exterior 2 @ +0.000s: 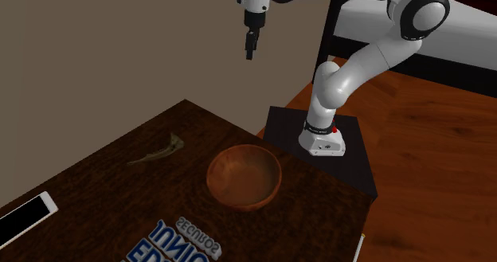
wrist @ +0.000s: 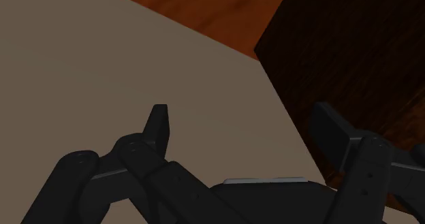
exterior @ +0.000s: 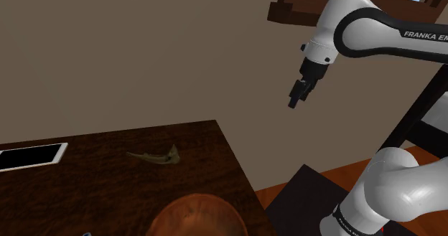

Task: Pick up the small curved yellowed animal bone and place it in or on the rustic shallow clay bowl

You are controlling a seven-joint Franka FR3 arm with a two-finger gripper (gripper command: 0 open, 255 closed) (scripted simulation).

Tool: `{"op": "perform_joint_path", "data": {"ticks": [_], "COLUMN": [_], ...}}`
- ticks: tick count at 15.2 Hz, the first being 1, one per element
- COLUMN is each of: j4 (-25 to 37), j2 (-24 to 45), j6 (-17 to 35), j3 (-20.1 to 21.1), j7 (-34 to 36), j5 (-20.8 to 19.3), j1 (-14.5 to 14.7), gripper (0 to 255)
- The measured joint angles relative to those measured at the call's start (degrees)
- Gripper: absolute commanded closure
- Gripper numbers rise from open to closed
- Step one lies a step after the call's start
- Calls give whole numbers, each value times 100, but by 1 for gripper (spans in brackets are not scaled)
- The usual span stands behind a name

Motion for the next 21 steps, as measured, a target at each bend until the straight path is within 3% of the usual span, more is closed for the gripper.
{"op": "perform_joint_path", "data": {"ticks": [4, 15, 17, 19, 20, 21], "j4": [-64, -175, -131, -10, 45, 43], "j2": [202, 1322, 1500, 1879, 2087, 2096], "j6": [324, 2097, 2783, 4119, 4848, 5143], "j3": [32, 188, 206, 332, 356, 356], "j7": [-11, -294, -436, -538, -695, -703], "j5": [222, 1474, 2040, 2829, 3073, 3076], "j1": [158, 1038, 1197, 1332, 1382, 1382], "gripper": [0, 0, 0, 0, 0, 0]}}
